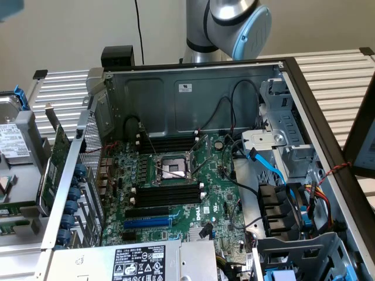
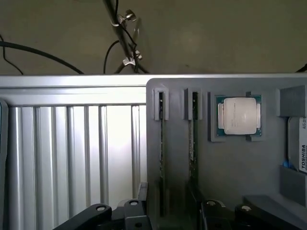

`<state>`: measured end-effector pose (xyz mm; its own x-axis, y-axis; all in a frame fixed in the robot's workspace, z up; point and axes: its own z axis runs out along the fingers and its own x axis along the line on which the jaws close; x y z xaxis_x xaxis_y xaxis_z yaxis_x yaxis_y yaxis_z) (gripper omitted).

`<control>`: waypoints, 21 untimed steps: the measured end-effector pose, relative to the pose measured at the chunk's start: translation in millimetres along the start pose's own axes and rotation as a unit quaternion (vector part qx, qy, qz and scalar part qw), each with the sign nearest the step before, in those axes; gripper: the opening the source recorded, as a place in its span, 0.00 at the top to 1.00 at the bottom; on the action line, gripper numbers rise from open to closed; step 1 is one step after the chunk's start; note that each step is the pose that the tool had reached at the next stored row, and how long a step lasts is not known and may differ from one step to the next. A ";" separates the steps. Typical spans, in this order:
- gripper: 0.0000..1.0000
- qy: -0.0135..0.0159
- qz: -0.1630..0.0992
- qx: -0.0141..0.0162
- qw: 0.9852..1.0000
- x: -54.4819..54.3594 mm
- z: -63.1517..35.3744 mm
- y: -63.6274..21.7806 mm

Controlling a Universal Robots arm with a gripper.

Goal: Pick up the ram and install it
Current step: 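Pick up the ram and move it above insertion slot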

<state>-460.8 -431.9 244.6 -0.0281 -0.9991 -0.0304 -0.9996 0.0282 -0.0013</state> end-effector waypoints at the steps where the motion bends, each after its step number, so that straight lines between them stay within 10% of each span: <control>1: 0.55 0.000 0.000 0.000 1.000 0.1 1.8 -0.3; 21: 0.55 0.000 -0.003 -0.004 1.000 2.7 38.1 -0.7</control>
<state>-460.1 -433.4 206.4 -0.0215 -0.9993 -0.0306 -0.9998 0.0214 0.0057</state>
